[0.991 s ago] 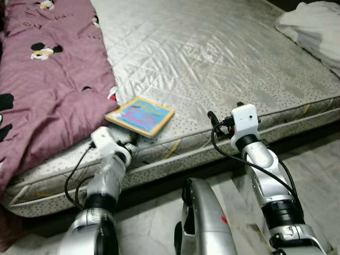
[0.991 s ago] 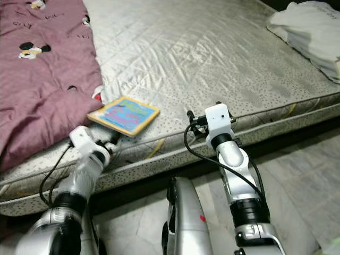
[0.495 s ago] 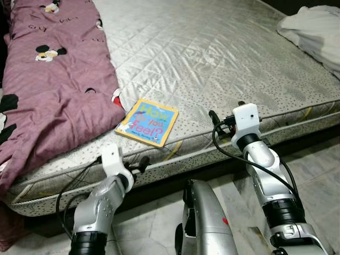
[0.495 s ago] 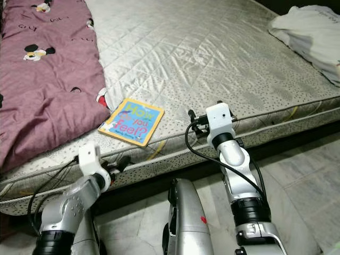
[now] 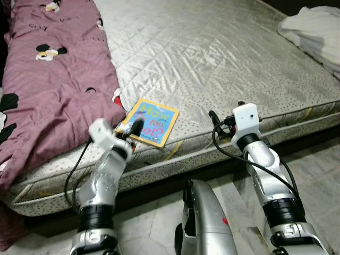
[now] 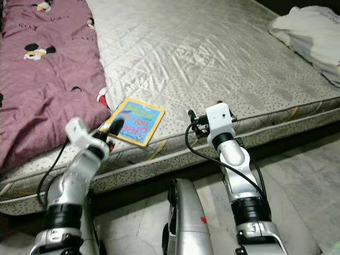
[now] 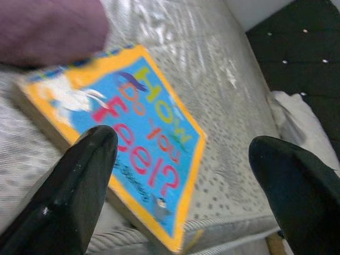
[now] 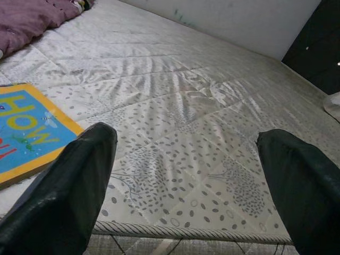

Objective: Clean up the room

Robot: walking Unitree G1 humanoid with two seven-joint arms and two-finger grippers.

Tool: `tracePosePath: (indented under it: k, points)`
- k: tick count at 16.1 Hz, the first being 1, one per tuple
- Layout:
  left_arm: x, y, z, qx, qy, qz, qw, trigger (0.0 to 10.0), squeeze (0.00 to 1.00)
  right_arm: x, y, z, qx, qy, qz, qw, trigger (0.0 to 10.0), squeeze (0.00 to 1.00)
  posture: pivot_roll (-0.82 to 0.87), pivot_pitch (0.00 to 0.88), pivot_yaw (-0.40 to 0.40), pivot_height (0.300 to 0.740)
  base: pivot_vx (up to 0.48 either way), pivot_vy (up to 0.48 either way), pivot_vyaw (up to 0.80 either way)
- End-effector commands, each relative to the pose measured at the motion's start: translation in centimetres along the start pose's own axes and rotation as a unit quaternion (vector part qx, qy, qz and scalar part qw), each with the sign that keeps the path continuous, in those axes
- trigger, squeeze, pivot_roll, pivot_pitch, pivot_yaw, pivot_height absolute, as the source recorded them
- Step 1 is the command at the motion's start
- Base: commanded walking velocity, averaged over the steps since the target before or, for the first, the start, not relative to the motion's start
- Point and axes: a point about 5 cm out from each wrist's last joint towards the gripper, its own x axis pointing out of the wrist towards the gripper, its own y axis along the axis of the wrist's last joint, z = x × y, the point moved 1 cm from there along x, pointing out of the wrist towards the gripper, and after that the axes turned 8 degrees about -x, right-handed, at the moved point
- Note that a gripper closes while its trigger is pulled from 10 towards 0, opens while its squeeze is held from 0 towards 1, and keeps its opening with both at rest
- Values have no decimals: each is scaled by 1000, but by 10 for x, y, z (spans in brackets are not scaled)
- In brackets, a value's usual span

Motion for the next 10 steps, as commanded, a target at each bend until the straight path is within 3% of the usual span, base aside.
tracePosePath:
  k: [1,7,10]
  points:
    - [1,-7,2,-4,-2,-15,1000,10000,0,-1,0,5,-6,-2,1,1000,10000,0,-114,55,-101,494,0,0,0]
    - [3,-19,-20,-75,41,-17,996,10000,0,-4,-1,4,-6,0,-1,1000,10000,0,-116,66,-103,494,0,0,0]
    - [5,-17,-31,-86,55,-11,995,10000,0,-11,-3,4,-8,2,-6,1000,10000,0,-137,96,-111,494,0,0,0]
